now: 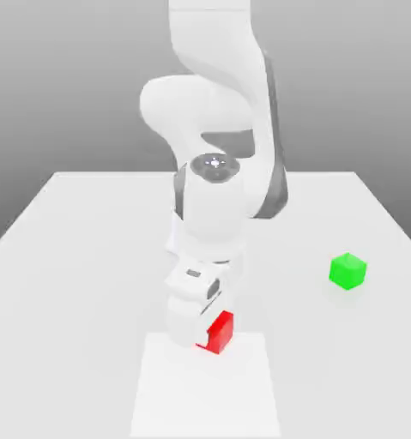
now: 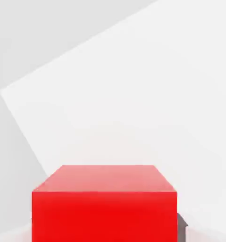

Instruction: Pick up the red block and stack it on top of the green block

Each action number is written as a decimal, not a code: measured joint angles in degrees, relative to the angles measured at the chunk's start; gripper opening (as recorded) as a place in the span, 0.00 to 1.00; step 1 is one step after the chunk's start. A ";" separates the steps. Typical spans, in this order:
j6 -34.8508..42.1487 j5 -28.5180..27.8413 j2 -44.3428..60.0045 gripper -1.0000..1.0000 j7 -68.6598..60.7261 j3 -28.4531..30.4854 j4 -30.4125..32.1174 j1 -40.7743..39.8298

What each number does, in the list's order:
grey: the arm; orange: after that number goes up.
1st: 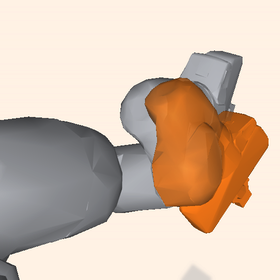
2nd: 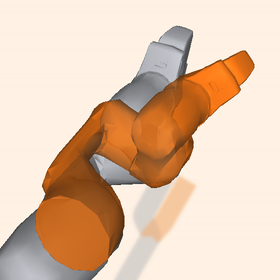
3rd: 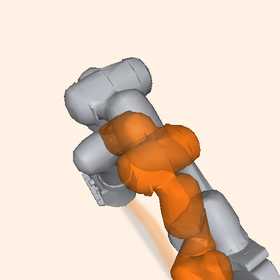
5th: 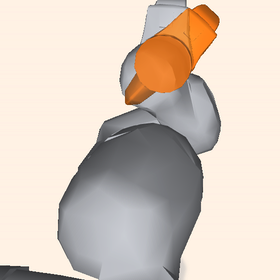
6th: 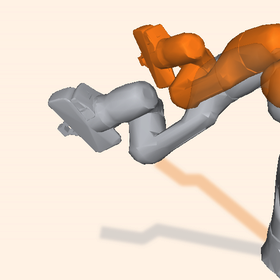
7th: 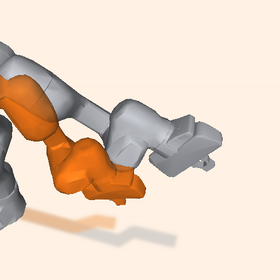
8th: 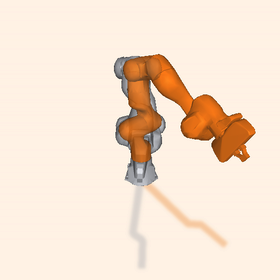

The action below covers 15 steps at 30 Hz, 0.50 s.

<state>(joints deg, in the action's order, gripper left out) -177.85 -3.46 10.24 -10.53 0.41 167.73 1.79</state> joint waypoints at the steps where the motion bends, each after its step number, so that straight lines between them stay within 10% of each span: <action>1: 0.31 -0.46 -0.32 0.00 0.38 0.84 -0.01 0.75; 8: 6.98 -8.84 -6.99 0.00 6.66 7.48 0.21 5.24; 15: 13.45 -4.47 -14.98 0.00 3.17 8.04 1.70 6.85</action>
<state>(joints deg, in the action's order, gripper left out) -164.41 -7.93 -4.74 -7.35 8.45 169.43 8.64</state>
